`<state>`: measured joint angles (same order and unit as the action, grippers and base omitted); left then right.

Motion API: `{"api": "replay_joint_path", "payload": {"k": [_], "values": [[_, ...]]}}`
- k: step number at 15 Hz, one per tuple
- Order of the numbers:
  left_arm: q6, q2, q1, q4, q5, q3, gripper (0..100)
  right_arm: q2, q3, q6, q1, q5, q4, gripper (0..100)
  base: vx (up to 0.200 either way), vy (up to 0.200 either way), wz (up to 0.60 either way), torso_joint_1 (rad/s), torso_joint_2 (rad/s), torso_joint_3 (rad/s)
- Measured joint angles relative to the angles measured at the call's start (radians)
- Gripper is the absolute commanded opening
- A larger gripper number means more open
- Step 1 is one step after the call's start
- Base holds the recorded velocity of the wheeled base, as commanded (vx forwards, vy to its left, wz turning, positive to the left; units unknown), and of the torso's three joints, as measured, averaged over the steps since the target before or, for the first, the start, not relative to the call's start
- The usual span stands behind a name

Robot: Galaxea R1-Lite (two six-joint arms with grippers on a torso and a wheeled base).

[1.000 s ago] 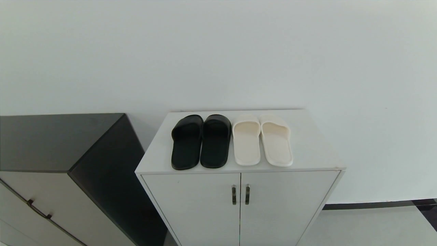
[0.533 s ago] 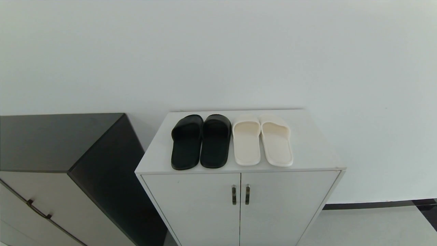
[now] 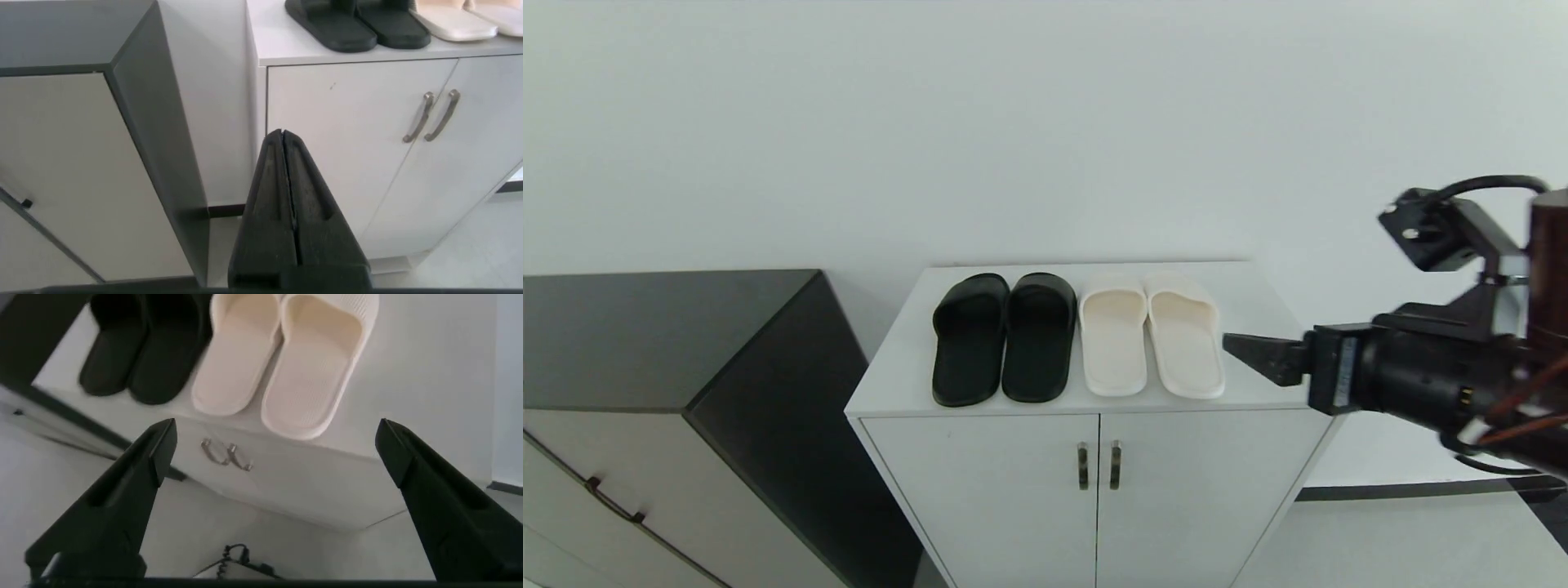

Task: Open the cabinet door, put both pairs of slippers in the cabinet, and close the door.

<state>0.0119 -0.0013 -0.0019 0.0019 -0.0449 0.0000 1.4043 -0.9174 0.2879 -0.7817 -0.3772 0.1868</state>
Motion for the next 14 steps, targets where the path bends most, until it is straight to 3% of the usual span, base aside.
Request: {"api": "replay_joint_path", "payload": {"k": [2,5,11,14], "values": [[0.001,0.000,0.001,-0.001,0.000,0.000,0,0.140,-0.078,0.001,-0.032,-0.054,0.067,100,0.000,0.000,0.00,0.000,0.00,0.000],[0.001,0.000,0.000,0.000,0.000,0.000,0,0.303,-0.173,0.001,-0.054,-0.117,0.106,100,0.200,0.000,0.00,-0.001,0.00,0.001],[0.000,0.000,0.001,0.000,0.000,0.000,0,0.525,-0.249,-0.001,-0.071,-0.267,0.233,100,0.000,0.000,0.00,0.000,0.00,0.000],[-0.001,0.000,0.001,0.000,0.001,0.000,0,0.604,-0.298,-0.006,-0.057,-0.277,0.260,100,0.000,0.000,0.00,0.000,0.00,0.000]]}}
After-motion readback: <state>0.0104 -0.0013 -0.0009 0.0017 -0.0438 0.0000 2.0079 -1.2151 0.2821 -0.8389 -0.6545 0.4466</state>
